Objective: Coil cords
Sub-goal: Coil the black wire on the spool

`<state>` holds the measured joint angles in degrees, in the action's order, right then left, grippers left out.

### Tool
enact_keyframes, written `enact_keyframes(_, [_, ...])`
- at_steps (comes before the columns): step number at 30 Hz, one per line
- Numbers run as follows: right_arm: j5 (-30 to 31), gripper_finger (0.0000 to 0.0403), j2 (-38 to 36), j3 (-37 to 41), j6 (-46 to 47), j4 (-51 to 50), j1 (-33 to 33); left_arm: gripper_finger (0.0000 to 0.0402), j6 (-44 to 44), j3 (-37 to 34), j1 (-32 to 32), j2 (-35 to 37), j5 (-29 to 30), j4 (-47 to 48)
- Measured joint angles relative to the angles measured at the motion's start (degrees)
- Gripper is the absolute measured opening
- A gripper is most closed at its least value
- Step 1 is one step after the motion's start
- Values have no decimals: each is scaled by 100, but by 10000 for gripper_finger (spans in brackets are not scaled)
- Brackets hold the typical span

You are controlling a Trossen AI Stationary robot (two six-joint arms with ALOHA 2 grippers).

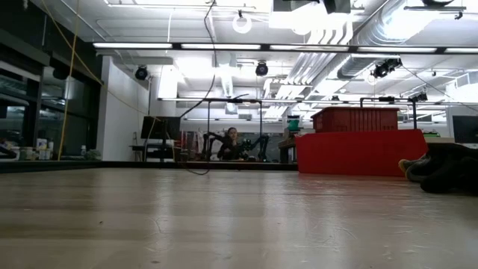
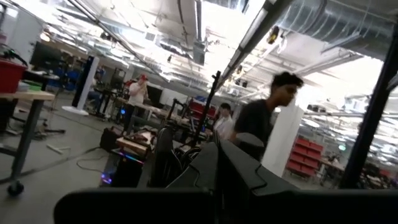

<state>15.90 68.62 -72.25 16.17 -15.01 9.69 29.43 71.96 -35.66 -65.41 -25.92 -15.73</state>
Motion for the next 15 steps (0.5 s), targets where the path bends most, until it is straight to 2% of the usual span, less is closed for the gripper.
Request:
enact_keyframes(10, [-183,108,131,-2,2,721,0,3,28,0,11,-68,119,-276])
enact_keyframes(15, [-760,108,554,-2,43,1484,2,3,432,-2,86,-255,121,-918])
